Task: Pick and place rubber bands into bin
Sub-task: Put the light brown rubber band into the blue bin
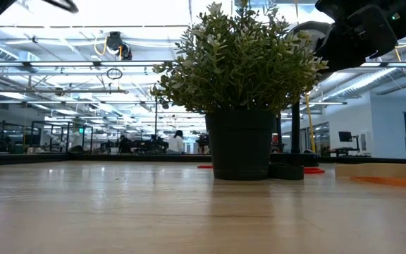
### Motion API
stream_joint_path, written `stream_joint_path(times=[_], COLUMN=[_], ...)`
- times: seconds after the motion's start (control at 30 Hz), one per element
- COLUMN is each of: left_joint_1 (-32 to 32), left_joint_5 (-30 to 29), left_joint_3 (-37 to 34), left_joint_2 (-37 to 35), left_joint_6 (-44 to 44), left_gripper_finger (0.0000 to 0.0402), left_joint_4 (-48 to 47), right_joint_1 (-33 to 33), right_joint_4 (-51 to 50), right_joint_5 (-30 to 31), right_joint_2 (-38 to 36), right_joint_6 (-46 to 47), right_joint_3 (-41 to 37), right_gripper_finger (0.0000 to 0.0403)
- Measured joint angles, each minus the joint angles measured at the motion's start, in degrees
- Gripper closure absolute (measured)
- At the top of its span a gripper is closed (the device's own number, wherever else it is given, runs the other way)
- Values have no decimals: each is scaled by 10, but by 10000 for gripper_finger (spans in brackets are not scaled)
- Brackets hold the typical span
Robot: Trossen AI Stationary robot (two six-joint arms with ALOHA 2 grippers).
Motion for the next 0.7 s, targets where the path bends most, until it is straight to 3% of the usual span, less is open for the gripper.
stream_joint_path(times=[0.2,0.43,0.57,0.7], left_joint_1=[0,3,20,51], left_joint_5=[-68,-230,-312,-352], left_joint_3=[0,0,0,0], left_joint_2=[-62,-116,-129,-129], left_joint_6=[4,47,103,192], left_gripper_finger=[320,320,320,320], left_joint_4=[-1,5,28,61], right_joint_1=[0,0,0,0], right_joint_4=[0,0,-1,-2], right_joint_5=[0,-1,-40,-79], right_joint_2=[0,0,-1,-1], right_joint_6=[-11,-15,-11,-10], right_joint_3=[0,0,0,0], right_gripper_finger=[252,252,252,252])
